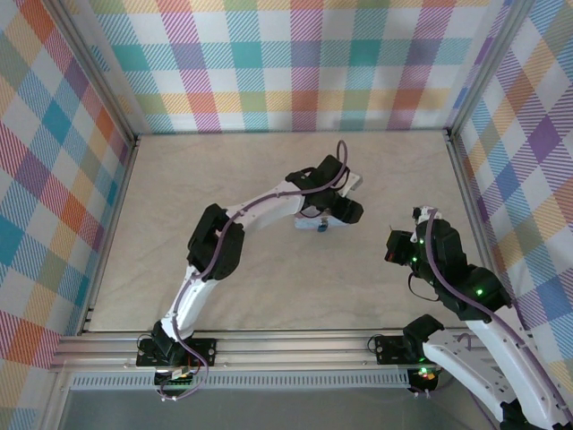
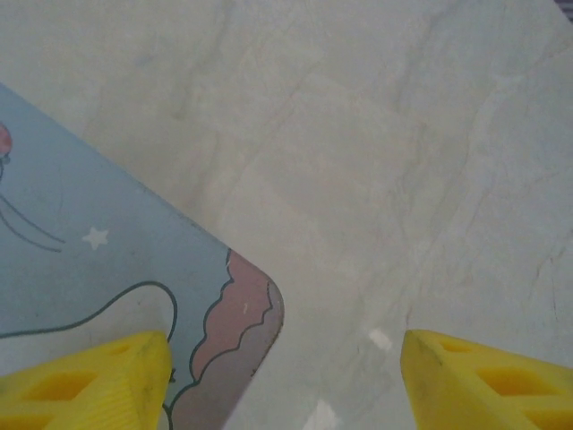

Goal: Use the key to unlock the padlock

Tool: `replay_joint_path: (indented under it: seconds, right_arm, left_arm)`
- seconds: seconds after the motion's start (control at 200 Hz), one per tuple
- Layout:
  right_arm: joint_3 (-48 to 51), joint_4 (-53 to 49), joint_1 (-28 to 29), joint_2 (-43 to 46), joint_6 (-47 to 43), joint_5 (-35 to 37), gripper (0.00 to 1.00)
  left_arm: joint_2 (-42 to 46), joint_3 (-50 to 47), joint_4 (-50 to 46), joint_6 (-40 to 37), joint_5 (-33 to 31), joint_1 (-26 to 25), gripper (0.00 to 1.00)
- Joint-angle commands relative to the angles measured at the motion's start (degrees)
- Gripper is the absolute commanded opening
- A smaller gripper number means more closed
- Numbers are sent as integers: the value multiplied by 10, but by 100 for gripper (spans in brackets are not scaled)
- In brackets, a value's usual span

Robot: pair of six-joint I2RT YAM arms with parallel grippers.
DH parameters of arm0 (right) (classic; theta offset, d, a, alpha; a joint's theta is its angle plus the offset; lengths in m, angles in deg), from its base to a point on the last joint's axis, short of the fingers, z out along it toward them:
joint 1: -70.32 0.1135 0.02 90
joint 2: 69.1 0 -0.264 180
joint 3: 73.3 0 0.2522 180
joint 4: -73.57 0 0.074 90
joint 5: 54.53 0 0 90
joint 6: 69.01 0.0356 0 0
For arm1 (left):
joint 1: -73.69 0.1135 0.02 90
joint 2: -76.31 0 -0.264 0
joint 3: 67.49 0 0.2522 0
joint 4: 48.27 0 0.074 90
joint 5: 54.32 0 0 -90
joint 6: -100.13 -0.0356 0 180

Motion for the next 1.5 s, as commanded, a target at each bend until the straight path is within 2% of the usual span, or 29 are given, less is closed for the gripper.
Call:
replay_joint_path:
  seconds: [0.0,0.22,0.51,0.635,0.83,1.07,1.295,1.495]
  right_arm:
    - [-15,16,-2,-6,-7,-13,0]
    - [-9,45,-4,-31,-6,-40,0]
    - [3,79,-4,-61,-4,-76,0]
    - [15,96,-5,-67,4,-96,0]
    - [42,144,-5,-93,16,-147,0]
    - [67,258,-6,-190,30,-250,0]
    - [66,369,-28,-288,47,-329,0]
    - [60,431,-73,-357,51,-394,0]
  left_arm:
    - [52,-84,8,5,11,-13,69]
    - [135,-209,83,33,22,-16,68]
    - [190,-237,105,49,23,-15,70]
    - [231,-268,147,70,21,0,71]
    - [331,-381,221,112,12,38,72]
    - [446,-523,247,127,-16,62,74]
    - [512,-620,256,159,-44,76,77]
    - [554,-689,297,210,-64,92,91]
